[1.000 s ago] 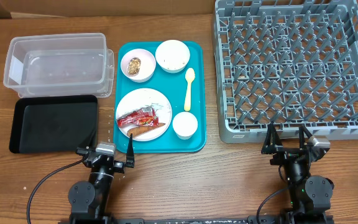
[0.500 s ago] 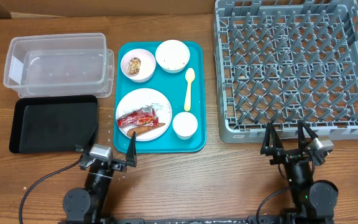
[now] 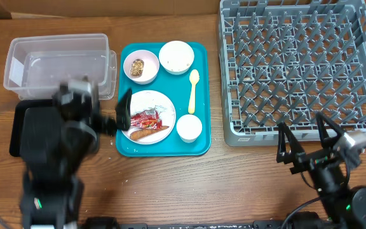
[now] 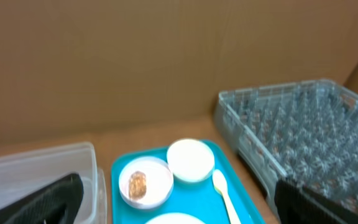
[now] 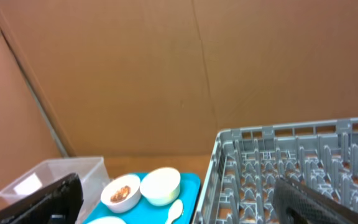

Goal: Sort waste into correct bins and load items into the dishwasher
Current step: 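Move the left gripper toward the small bowl of food on the teal tray, then grasp the small white bowl with food using the left gripper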

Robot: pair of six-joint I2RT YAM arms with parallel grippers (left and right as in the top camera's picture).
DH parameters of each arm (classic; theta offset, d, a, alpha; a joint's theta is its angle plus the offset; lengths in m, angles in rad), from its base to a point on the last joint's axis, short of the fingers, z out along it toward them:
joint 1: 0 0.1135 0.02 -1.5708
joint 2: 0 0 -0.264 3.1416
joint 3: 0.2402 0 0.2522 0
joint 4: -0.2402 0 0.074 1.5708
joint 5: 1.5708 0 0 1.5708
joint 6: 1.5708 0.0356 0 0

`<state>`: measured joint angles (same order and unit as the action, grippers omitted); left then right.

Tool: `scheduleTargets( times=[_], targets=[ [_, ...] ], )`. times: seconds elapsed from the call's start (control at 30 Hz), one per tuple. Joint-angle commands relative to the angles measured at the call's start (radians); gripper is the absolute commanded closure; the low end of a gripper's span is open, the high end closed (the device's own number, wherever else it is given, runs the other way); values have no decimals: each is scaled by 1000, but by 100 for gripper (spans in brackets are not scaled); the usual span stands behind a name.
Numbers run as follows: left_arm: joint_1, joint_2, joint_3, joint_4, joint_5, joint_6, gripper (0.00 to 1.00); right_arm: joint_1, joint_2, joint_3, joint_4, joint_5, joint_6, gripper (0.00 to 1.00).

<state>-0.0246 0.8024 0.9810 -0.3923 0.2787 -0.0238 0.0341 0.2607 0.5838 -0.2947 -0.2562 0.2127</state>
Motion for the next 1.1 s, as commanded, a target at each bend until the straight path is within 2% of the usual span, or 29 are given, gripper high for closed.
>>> scheduleTargets(
  times=[0.0, 0.17, 0.3, 0.43, 0.6, 0.7, 0.73, 0.77, 0.8, 0.9, 1.07],
  targets=[
    [-22, 256, 304, -180, 32, 2, 0, -3, 175, 206, -127, -17, -64, 0],
    [-70, 572, 633, -460, 3, 35, 0, -3, 445, 454, -373, -15, -64, 0],
    [-122, 785, 799, -625, -102, 54, 0, -3, 677, 652, -612, -15, -64, 0],
    [-161, 941, 819, -624, -106, 54, 0, -3, 870, 783, -771, -15, -64, 0],
    [-173, 1129, 819, -625, -51, 42, 0, -3, 1026, 798, -792, -51, -59, 0],
    [-173, 1210, 819, -622, -42, 84, 0, -3, 1093, 798, -810, -105, -61, 0],
    [-173, 1234, 819, -618, -42, 116, 5, -3, 1110, 798, -813, -113, -61, 0],
    [-173, 1274, 819, -611, -42, 166, 12, -3, 1130, 798, -816, -113, -61, 6],
    [-174, 1298, 819, -604, -42, 192, 15, -3, 1139, 798, -817, -113, -61, 9],
    [-175, 1350, 819, -590, -47, 263, 22, -3, 1146, 798, -816, -113, -61, 15],
    [-179, 1397, 819, -542, -123, 272, 27, -3, 1146, 798, -815, -112, -61, 17]
  ],
)
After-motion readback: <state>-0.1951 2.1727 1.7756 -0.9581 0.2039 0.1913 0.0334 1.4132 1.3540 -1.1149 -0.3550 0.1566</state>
